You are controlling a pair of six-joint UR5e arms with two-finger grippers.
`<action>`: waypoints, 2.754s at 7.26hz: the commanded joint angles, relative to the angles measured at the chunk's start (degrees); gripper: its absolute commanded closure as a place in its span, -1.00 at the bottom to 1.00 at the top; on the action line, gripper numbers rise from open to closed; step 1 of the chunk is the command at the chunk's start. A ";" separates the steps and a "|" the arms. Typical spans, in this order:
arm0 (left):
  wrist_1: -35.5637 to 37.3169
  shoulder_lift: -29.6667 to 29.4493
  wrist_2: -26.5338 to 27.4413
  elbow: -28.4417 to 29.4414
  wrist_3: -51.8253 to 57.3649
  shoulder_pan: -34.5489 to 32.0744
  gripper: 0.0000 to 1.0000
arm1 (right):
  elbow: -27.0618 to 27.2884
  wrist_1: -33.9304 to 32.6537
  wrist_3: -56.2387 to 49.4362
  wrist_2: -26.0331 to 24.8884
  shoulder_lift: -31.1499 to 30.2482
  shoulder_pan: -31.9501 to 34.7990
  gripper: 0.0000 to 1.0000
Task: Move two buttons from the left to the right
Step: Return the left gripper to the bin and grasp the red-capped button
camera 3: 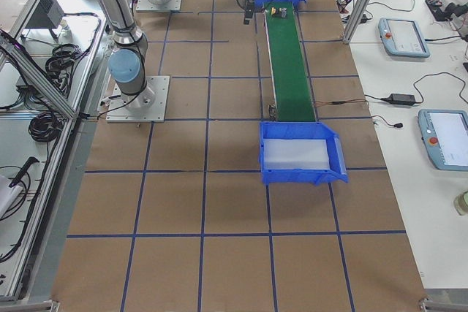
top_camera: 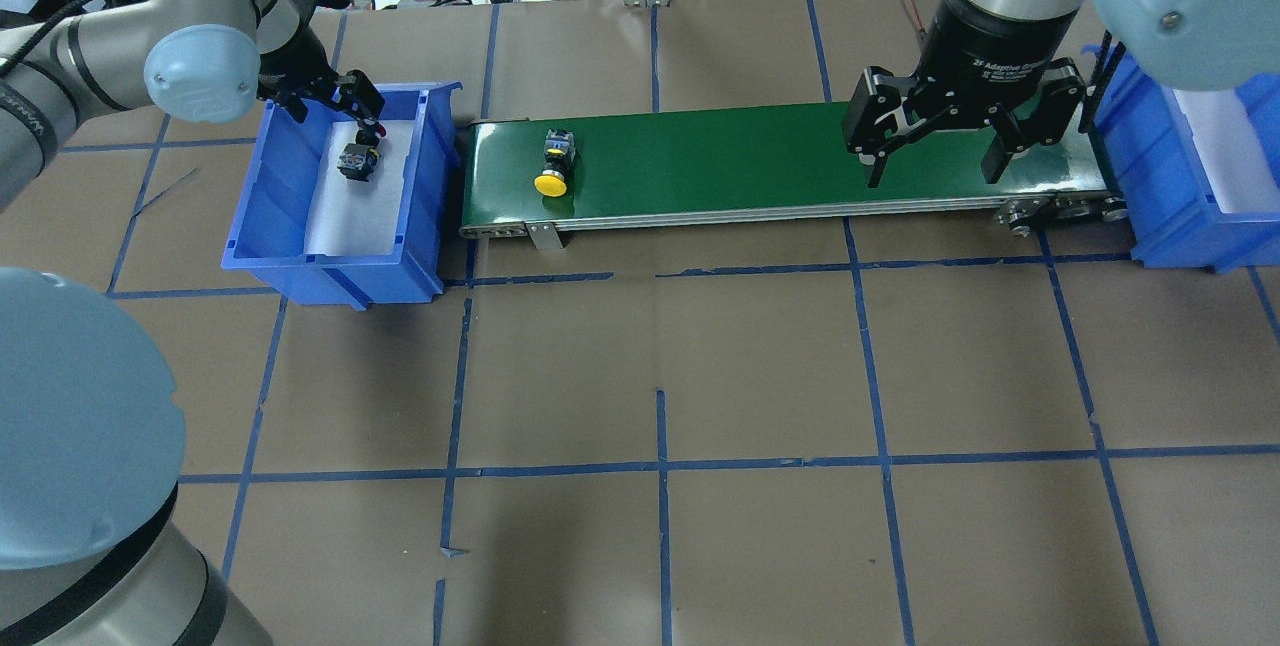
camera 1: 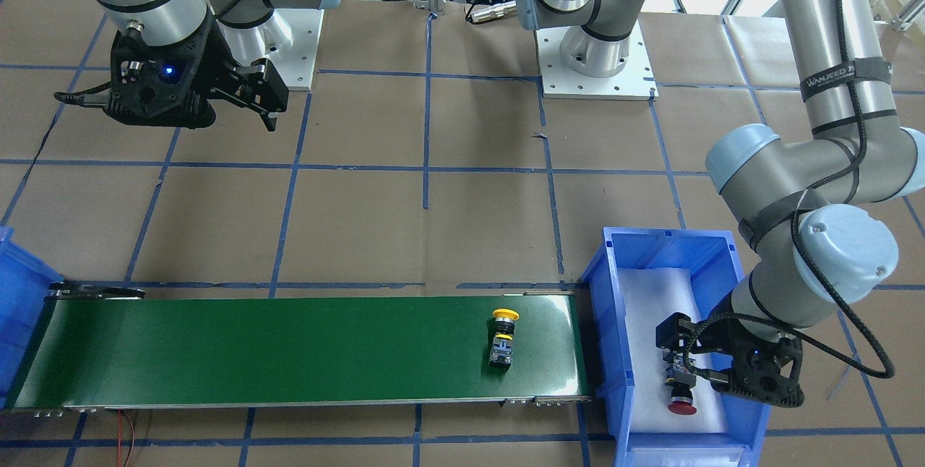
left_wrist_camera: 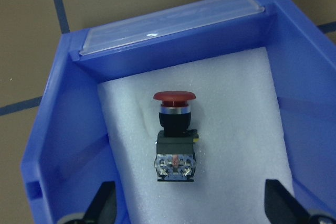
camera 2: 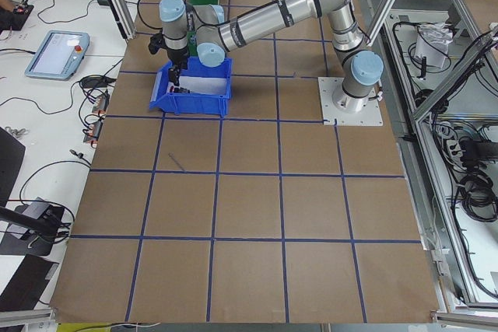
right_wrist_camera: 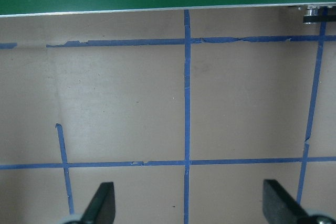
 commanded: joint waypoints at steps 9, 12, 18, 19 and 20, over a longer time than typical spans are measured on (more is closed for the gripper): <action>4.19 -5.64 0.00 0.23 7.64 -0.22 0.47 | 0.00 -1.49 -0.10 0.09 0.08 -0.31 -1.00; 3.32 -4.06 0.09 -0.20 6.51 -1.00 0.46 | -0.26 -3.86 -1.15 -0.08 4.19 -2.68 -1.00; -14.89 14.15 0.00 -1.43 -13.57 -7.84 0.47 | 0.35 -9.58 -5.79 -0.44 9.14 -4.96 -1.00; -13.23 11.79 0.00 -1.35 -20.24 -10.65 0.47 | 0.35 -9.58 -5.98 -0.18 9.14 -6.02 -1.00; -7.90 8.20 0.17 -1.35 -22.13 -13.11 0.47 | 0.35 -9.58 -6.59 0.00 9.23 -6.55 -1.00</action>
